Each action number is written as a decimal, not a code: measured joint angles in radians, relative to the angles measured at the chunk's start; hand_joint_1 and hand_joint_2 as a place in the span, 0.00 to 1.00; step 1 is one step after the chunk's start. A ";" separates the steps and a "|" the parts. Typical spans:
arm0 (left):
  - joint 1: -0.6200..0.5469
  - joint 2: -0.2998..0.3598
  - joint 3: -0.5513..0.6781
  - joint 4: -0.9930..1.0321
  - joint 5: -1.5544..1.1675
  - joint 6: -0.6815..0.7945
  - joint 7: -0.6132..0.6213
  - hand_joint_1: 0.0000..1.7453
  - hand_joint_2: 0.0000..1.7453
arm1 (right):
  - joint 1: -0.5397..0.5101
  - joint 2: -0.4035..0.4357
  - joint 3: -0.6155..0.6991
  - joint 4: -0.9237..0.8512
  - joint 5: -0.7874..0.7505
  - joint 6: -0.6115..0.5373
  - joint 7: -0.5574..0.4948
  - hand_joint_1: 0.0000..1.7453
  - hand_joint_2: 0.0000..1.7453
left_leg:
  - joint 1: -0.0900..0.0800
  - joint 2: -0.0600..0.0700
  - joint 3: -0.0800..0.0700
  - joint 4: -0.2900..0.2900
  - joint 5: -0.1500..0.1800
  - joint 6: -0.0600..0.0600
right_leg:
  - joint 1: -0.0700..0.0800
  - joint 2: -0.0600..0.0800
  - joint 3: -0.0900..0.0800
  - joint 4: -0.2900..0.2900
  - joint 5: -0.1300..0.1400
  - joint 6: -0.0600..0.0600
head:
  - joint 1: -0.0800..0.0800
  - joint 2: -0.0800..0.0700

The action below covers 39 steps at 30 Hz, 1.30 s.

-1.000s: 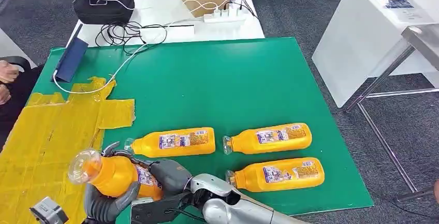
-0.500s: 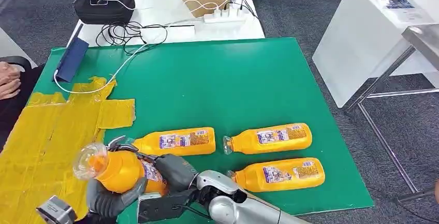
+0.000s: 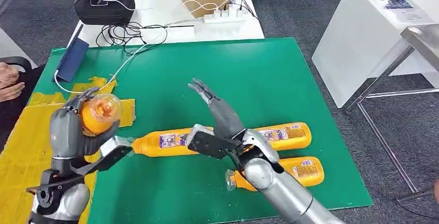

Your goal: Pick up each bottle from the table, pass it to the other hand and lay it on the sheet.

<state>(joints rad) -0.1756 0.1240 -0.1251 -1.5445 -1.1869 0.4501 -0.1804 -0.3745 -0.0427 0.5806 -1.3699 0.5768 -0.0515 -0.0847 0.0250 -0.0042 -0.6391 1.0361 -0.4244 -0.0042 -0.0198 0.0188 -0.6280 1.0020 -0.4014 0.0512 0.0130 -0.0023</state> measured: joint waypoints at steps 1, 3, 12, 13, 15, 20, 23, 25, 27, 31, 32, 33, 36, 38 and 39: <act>-0.027 0.014 0.004 0.028 -0.022 -0.011 0.014 1.00 1.00 | -0.015 -0.003 -0.009 0.000 -0.002 0.015 0.012 0.00 1.00 | 0.000 0.000 0.000 0.000 0.000 0.000 | 0.000 0.000 0.000 0.000 0.000 0.000 | 0.000 0.000; -0.069 0.037 0.006 0.088 -0.048 -0.037 0.025 1.00 1.00 | -0.030 -0.010 -0.031 0.005 -0.024 0.061 0.035 0.00 1.00 | 0.000 0.000 0.000 0.000 0.000 0.000 | 0.000 0.000 0.000 0.000 0.000 0.000 | 0.000 0.000; -0.105 0.080 0.001 0.345 -0.085 -0.004 0.034 1.00 1.00 | -0.044 -0.025 -0.052 0.120 -0.037 0.087 0.006 0.00 1.00 | 0.000 0.000 -0.002 0.000 0.000 0.000 | 0.000 0.000 -0.002 0.000 0.000 0.000 | 0.000 0.000; -0.111 0.086 -0.001 0.367 -0.094 -0.015 0.039 1.00 1.00 | -0.052 -0.026 -0.051 0.131 -0.043 0.104 0.013 0.00 1.00 | 0.000 0.000 -0.002 0.000 0.000 0.000 | 0.000 0.000 -0.002 0.000 0.000 0.000 | 0.000 0.000; -0.130 0.096 -0.007 0.419 -0.106 -0.024 0.050 1.00 1.00 | -0.077 -0.029 -0.045 0.167 -0.052 0.132 0.023 0.00 1.00 | 0.000 0.000 -0.002 0.000 0.000 0.000 | 0.000 0.000 -0.002 0.000 0.000 0.000 | 0.000 0.000; -0.187 0.120 -0.021 0.587 -0.153 -0.044 0.080 1.00 1.00 | -0.132 -0.026 -0.014 0.267 -0.063 0.163 0.034 0.00 1.00 | 0.000 0.000 -0.002 0.000 0.001 0.000 | 0.000 0.000 -0.002 0.000 0.000 0.000 | 0.000 0.000; -0.227 0.131 -0.031 0.678 -0.165 -0.055 0.087 0.00 1.00 | -0.150 -0.019 0.005 0.310 -0.062 0.163 0.035 0.00 1.00 | 0.000 0.000 -0.002 0.000 0.001 0.000 | 0.000 0.000 -0.001 0.001 0.000 0.000 | 0.000 0.000; -0.261 0.136 -0.039 0.727 -0.166 -0.089 0.098 0.00 0.00 | -0.170 -0.016 0.024 0.321 -0.053 0.174 0.061 0.00 1.00 | 0.000 0.000 -0.002 0.000 0.001 0.000 | 0.000 0.000 -0.002 0.001 0.000 0.000 | 0.000 0.000; -0.293 0.141 -0.051 0.773 -0.175 -0.161 0.107 0.00 0.00 | -0.200 -0.011 0.041 0.327 -0.047 0.202 0.090 0.00 1.00 | 0.000 0.000 -0.002 0.000 0.001 0.000 | 0.000 0.000 -0.002 0.001 0.000 0.000 | 0.000 0.000; -0.343 0.148 -0.086 0.867 -0.185 -0.243 0.100 0.00 0.00 | -0.253 0.022 0.080 0.387 -0.026 0.215 0.105 0.00 1.00 | 0.000 0.001 -0.002 0.000 0.001 0.000 | 0.000 0.000 -0.002 0.001 0.000 0.000 | 0.000 0.000; -0.357 0.148 -0.095 0.889 -0.180 -0.250 0.085 0.00 0.00 | -0.266 0.035 0.091 0.414 -0.019 0.214 0.105 0.00 1.00 | 0.000 0.000 -0.002 0.000 0.001 0.000 | 0.000 0.000 -0.002 0.001 0.000 0.000 | 0.000 0.000; -0.370 0.149 -0.103 0.909 -0.172 -0.260 0.070 0.00 0.00 | -0.278 0.046 0.100 0.437 -0.014 0.213 0.104 0.00 1.00 | 0.000 0.000 -0.002 0.000 0.001 0.000 | 0.000 0.000 -0.001 0.001 0.000 0.000 | 0.000 0.000; -0.390 0.152 -0.119 0.943 -0.160 -0.271 0.048 0.00 0.00 | -0.302 0.075 0.122 0.494 -0.008 0.212 0.103 0.00 1.00 | 0.000 0.000 -0.002 0.000 0.002 -0.001 | 0.000 0.000 -0.002 0.001 0.000 0.000 | 0.000 0.000; -0.397 0.152 -0.126 0.957 -0.158 -0.271 0.045 0.00 0.00 | -0.311 0.085 0.129 0.517 -0.008 0.212 0.103 0.00 1.00 | 0.000 0.000 -0.002 0.000 0.002 -0.001 | 0.000 0.000 -0.001 0.001 0.000 0.000 | 0.000 0.000; -0.402 0.152 -0.128 0.964 -0.157 -0.272 0.044 0.00 0.00 | -0.314 0.089 0.132 0.526 -0.007 0.212 0.102 0.00 1.00 | 0.000 0.000 -0.002 0.000 0.002 -0.001 | 0.000 0.000 -0.001 0.001 0.000 0.000 | 0.000 0.000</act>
<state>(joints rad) -0.5772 0.2758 -0.2529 -0.5803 -1.3436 0.1778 -0.1366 -0.6889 0.0462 0.7126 -0.8442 0.5699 0.1606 0.0175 0.0251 -0.0043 -0.6410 1.0362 -0.4228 -0.0049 -0.0200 0.0186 -0.6292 1.0033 -0.4014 0.0512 0.0130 -0.0023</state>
